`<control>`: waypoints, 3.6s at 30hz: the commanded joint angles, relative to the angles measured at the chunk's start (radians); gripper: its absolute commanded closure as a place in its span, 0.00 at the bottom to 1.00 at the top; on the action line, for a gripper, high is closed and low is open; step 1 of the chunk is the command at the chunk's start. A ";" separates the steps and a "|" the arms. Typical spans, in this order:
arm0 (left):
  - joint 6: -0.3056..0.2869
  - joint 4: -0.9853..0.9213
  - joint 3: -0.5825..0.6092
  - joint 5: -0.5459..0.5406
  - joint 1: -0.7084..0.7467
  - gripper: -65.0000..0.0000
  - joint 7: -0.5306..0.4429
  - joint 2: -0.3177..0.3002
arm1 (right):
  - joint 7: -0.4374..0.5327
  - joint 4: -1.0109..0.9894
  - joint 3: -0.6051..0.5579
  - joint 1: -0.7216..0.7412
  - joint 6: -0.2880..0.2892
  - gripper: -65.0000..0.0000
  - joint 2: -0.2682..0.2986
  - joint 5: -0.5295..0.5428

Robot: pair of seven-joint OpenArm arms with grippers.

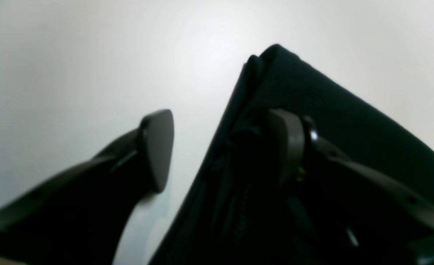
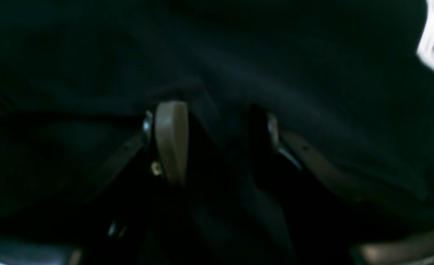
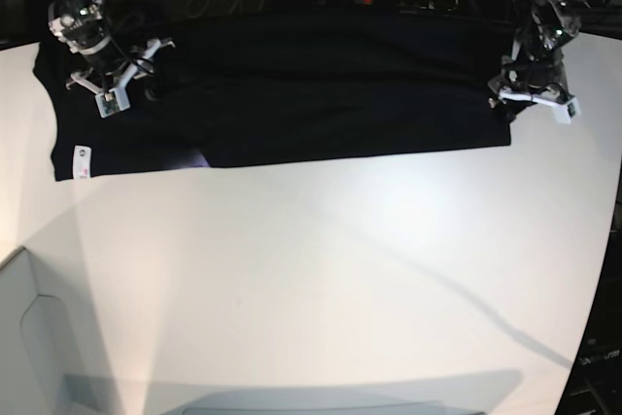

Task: Fold the T-shirt properly
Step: 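Adjust the right gripper's hold on the strip's end, then grasp the strip's end with the left gripper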

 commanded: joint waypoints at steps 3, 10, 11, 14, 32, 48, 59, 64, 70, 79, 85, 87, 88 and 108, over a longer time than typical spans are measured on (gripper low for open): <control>0.000 0.016 -0.006 -0.006 0.002 0.42 -0.014 -0.012 | 0.020 0.016 -0.019 0.002 0.014 0.66 0.009 0.013; 0.000 0.018 -0.006 -0.007 0.011 0.42 -0.014 -0.012 | 0.024 0.024 -0.021 0.002 0.014 1.00 0.009 0.013; 0.000 0.021 -0.006 -0.007 0.012 0.42 -0.014 -0.012 | 0.026 0.024 -0.021 0.002 0.014 1.00 0.009 0.013; 0.000 0.019 -0.006 -0.007 0.012 0.42 -0.014 -0.012 | 0.028 0.024 -0.021 0.005 0.014 1.00 0.009 0.013; 0.002 0.019 -0.005 -0.007 0.014 0.42 -0.014 -0.012 | 0.018 0.087 -0.162 0.064 0.014 1.00 0.009 0.011; 0.002 0.018 -0.002 -0.007 0.014 0.42 -0.014 -0.011 | 0.020 0.228 0.126 0.121 0.014 0.51 -0.009 0.019; 0.002 0.016 0.001 -0.007 0.023 0.42 -0.014 -0.011 | 0.018 0.103 0.198 0.029 0.014 0.51 -0.011 0.016; 0.002 0.016 0.001 -0.007 0.025 0.42 -0.014 -0.011 | 0.028 -0.108 0.243 0.114 0.014 0.51 0.018 0.013; 0.002 0.016 0.001 -0.007 0.028 0.42 -0.014 -0.011 | 0.028 -0.131 0.329 0.192 0.014 0.51 0.031 0.013; 0.003 0.018 0.001 -0.007 0.039 0.42 -0.014 -0.011 | 0.020 -0.012 0.332 0.161 0.014 0.51 0.020 0.018; 0.002 0.016 0.001 -0.009 0.040 0.39 -0.014 -0.009 | 0.020 -0.027 0.295 0.141 0.014 0.51 -0.012 0.015; 0.000 0.022 0.003 -0.009 0.045 0.37 -0.014 0.012 | 0.023 -0.061 0.252 0.129 0.014 0.51 -0.011 0.013; 0.000 0.027 0.003 -0.009 0.046 0.36 -0.014 0.019 | 0.028 -0.070 0.240 0.123 0.014 0.51 -0.009 0.013; 0.002 0.064 0.070 -0.064 0.137 0.37 -0.012 0.045 | 0.020 -0.085 0.163 0.121 0.014 0.51 -0.011 0.013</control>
